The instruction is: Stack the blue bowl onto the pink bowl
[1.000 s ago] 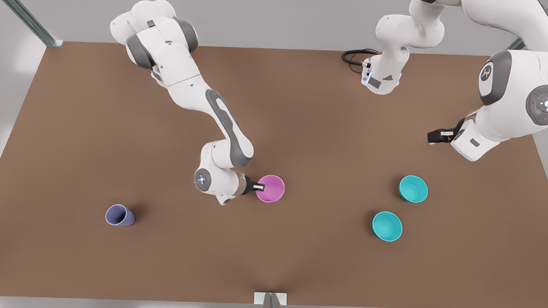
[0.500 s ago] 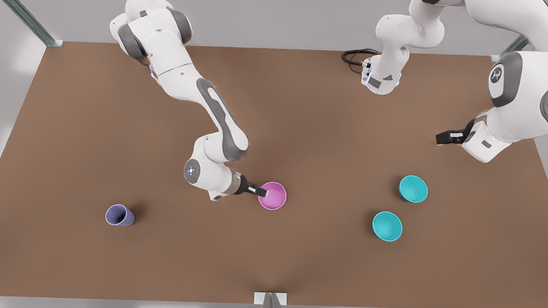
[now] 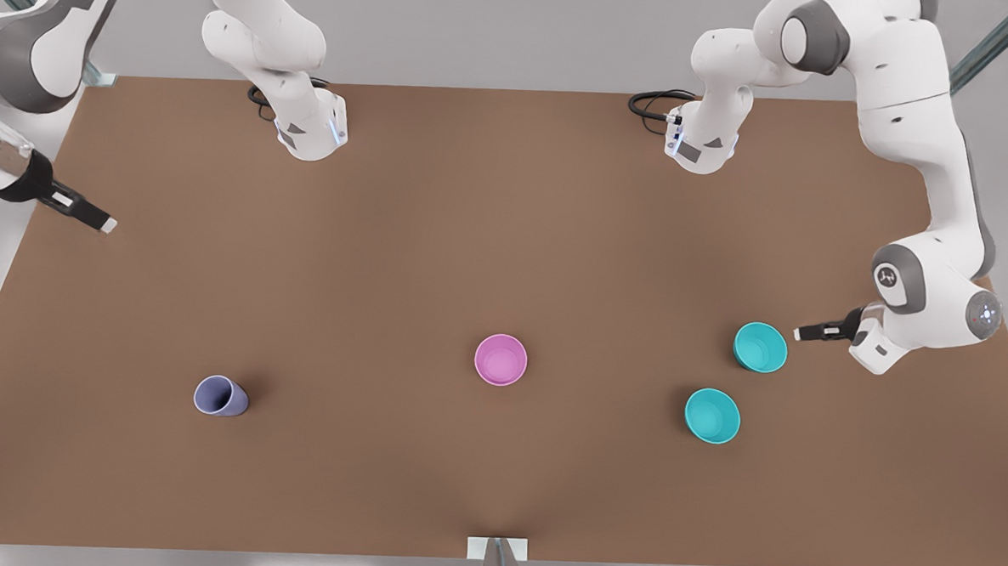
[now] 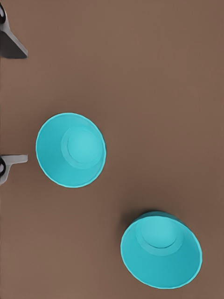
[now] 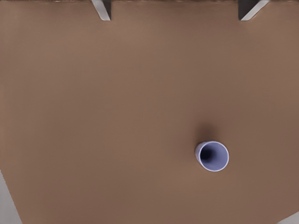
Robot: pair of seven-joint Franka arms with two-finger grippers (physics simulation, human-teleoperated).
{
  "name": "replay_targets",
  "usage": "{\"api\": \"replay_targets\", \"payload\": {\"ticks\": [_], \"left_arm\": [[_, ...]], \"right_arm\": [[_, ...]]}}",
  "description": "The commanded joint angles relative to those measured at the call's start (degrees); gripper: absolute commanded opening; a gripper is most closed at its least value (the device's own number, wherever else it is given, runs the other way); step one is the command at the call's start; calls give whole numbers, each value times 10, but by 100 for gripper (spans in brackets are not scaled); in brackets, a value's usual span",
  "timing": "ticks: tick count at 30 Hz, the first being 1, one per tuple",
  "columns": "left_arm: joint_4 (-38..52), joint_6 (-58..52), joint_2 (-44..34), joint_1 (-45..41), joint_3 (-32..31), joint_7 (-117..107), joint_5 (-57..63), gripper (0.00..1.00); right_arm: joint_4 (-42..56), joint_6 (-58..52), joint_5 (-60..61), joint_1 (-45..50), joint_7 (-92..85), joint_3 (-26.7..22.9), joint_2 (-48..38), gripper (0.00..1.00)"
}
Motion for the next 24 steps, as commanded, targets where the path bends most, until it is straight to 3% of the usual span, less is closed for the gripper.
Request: {"api": "replay_targets", "payload": {"ticks": [1, 19, 21, 24], "left_arm": [[-15, 104, 11, 0, 0, 229, -45, 100], [-18, 105, 95, 2, -19, 229, -58, 100], [-17, 105, 95, 3, -18, 229, -58, 60], [-16, 104, 100, 5, -18, 234, -58, 63]], "right_arm": [[0, -97, -29, 28, -140, 1, -4, 100], [6, -101, -44, 38, -139, 4, 4, 100], [6, -101, -45, 37, -139, 4, 4, 100], [7, -101, -45, 37, -139, 4, 4, 100]]}}
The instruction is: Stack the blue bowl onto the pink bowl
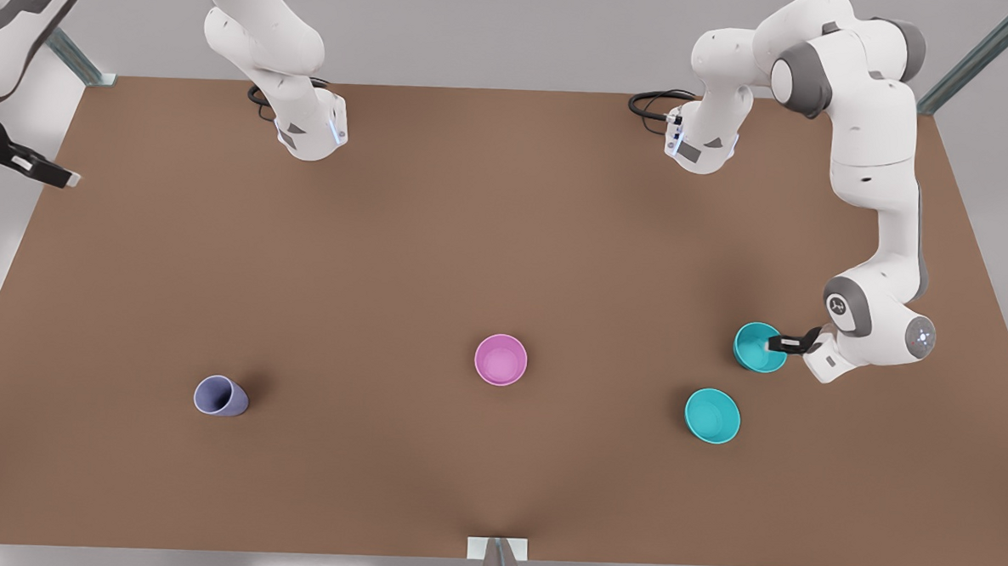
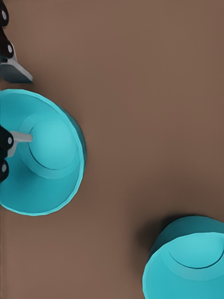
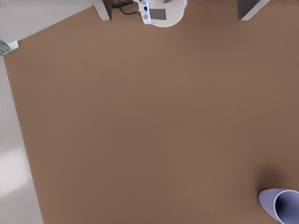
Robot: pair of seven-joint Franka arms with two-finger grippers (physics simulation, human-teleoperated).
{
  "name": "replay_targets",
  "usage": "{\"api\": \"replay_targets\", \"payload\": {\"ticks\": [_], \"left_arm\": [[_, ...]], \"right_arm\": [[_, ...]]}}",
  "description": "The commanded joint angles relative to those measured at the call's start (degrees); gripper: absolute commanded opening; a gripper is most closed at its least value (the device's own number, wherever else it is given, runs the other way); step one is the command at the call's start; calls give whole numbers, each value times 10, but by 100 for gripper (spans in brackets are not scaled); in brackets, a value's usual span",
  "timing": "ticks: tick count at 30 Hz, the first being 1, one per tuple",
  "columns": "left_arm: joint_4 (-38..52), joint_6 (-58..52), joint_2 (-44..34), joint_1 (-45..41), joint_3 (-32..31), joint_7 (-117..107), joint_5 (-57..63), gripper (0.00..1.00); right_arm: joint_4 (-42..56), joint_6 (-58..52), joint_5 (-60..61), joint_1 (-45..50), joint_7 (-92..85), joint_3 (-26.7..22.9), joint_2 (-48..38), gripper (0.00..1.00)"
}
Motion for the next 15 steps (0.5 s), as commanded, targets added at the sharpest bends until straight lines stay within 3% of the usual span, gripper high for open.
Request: {"api": "replay_targets", "payload": {"ticks": [1, 5, 7, 10, 13, 15], "left_arm": [[1, 3, 2, 1, 0, 65, 1, 63], [3, 7, 17, 3, 0, 65, 0, 61], [3, 7, 17, 2, -1, 65, -1, 56], [3, 5, 17, 2, -1, 64, -2, 35], [3, 3, 16, 2, -1, 64, -3, 33], [5, 1, 14, 1, -1, 63, -3, 25]], "right_arm": [[0, -2, 0, 127, -37, 5, -1, 100], [7, -3, 0, 128, -37, 5, 5, 100], [7, -3, 0, 128, -37, 5, 5, 100], [8, -2, 0, 128, -38, 5, 7, 100], [10, -3, 0, 128, -38, 5, 8, 100], [10, -2, 0, 127, -43, 4, 8, 100]]}}
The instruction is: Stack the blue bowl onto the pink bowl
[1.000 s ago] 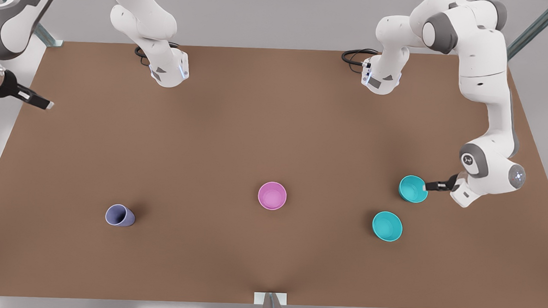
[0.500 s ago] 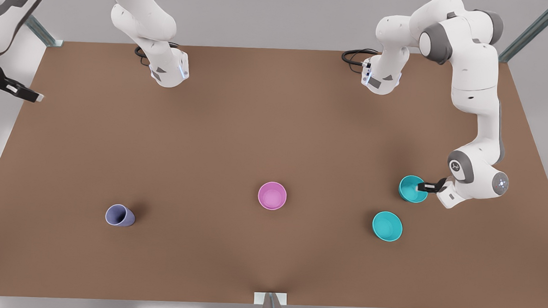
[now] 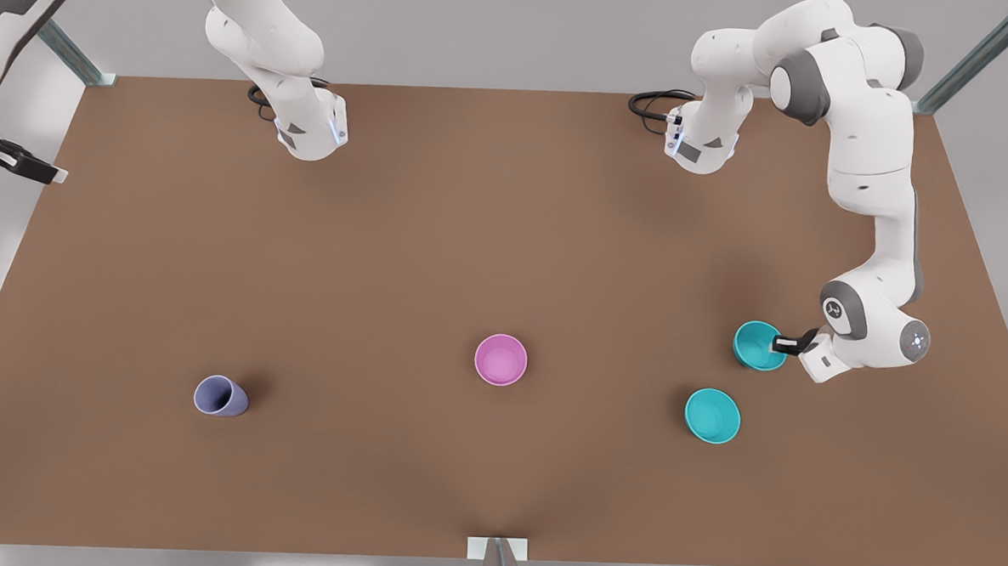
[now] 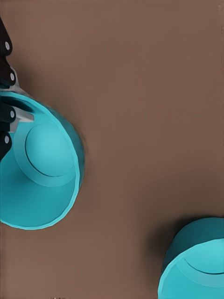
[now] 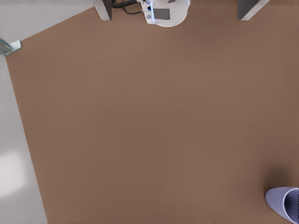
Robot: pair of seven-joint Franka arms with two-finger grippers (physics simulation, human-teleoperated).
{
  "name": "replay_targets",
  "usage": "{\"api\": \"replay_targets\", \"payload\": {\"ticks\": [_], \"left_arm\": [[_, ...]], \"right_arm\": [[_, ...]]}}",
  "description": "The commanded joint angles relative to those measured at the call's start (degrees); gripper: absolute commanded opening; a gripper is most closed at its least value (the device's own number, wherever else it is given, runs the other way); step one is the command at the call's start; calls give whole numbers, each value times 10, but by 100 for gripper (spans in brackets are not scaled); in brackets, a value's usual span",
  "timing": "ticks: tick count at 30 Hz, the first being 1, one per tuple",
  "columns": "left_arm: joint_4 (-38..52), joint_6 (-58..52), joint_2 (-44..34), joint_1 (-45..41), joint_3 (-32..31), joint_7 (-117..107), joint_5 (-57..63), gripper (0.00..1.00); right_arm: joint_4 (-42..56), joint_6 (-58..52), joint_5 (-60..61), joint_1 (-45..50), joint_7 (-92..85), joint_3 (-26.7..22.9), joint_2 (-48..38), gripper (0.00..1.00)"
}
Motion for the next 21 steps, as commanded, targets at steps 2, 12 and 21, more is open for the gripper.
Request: {"api": "replay_targets", "payload": {"ticks": [2, 12, 21], "left_arm": [[1, -3, -5, 0, 0, 23, -1, 21], [57, -175, -104, -149, 1, -330, 3, 21], [363, -124, 105, -344, -65, -860, -1, 21]], "right_arm": [[0, 0, 0, 155, -21, -2, 0, 100], [1, 0, -5, 155, -21, -2, 1, 100], [-1, -2, -7, 155, -21, -2, 3, 100]]}}
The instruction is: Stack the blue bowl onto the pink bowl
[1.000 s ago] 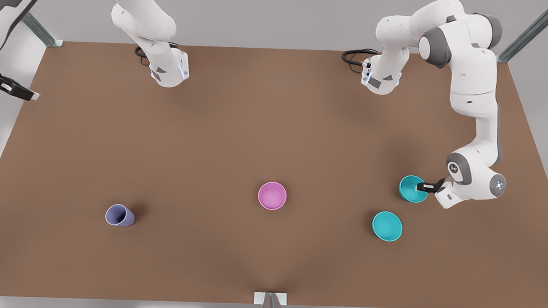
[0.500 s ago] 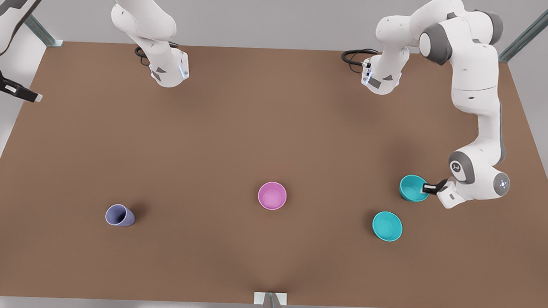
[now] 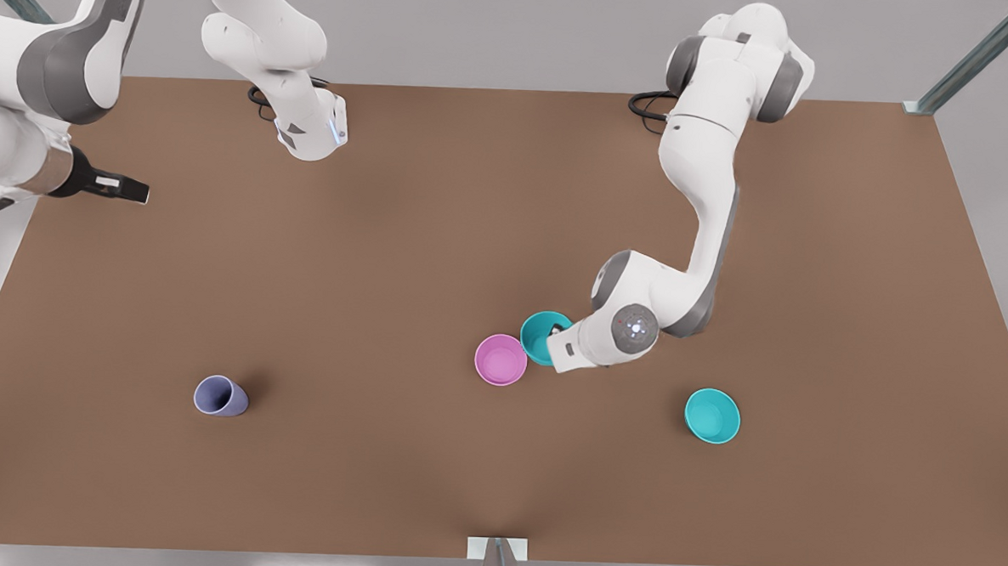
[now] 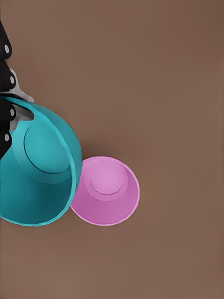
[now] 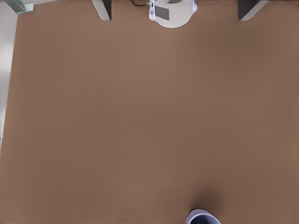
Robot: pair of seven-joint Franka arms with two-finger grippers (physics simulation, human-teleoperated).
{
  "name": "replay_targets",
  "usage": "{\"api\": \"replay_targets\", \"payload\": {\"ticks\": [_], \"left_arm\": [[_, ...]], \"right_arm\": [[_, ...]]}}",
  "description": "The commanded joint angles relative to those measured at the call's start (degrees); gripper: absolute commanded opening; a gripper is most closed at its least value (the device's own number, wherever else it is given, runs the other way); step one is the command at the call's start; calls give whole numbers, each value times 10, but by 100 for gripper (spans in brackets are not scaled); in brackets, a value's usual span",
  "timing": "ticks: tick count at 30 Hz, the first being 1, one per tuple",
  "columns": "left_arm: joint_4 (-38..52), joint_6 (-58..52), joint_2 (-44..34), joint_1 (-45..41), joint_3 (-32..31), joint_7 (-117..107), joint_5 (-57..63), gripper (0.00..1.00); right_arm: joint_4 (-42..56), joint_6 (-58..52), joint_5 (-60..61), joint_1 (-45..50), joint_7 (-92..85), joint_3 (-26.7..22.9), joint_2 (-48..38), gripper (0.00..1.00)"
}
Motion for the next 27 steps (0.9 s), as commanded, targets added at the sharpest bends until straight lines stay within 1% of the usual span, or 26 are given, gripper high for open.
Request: {"api": "replay_targets", "payload": {"ticks": [1, 3, 6, 8, 11, 15, 19, 20, 23, 27], "left_arm": [[16, 59, 22, -1, -14, -554, -4, 21], [49, 63, 39, -1, -22, -584, -4, 21], [66, 86, 47, -1, -46, -624, -3, 21], [83, 98, 67, -1, -47, -630, -4, 21], [83, 120, 78, -1, -47, -625, -4, 21], [74, 118, 78, -1, -47, -620, 2, 21], [65, 97, 71, -1, -60, -626, 2, 21], [65, 70, 68, -1, -67, -626, 3, 21], [65, 46, 67, -1, -73, -628, 2, 21], [65, 52, 70, 1, -73, -627, 2, 21]], "right_arm": [[-1, -5, 0, -25, -6, -2, 0, 100], [-1, -7, 0, -25, -6, -2, 0, 100], [-1, -7, 0, -25, -6, -2, 0, 100], [-1, -7, 0, -25, -6, -2, 0, 100], [-3, -7, 0, -25, -6, -2, 1, 100], [-4, -8, 0, -25, -5, -2, 2, 100], [-4, -25, -7, -25, -2, 0, 2, 100], [-4, -27, -7, -25, -1, 0, 3, 100], [-5, -27, -7, -25, -1, 0, 4, 100], [-4, -27, -7, -24, 0, 0, 8, 100]]}}
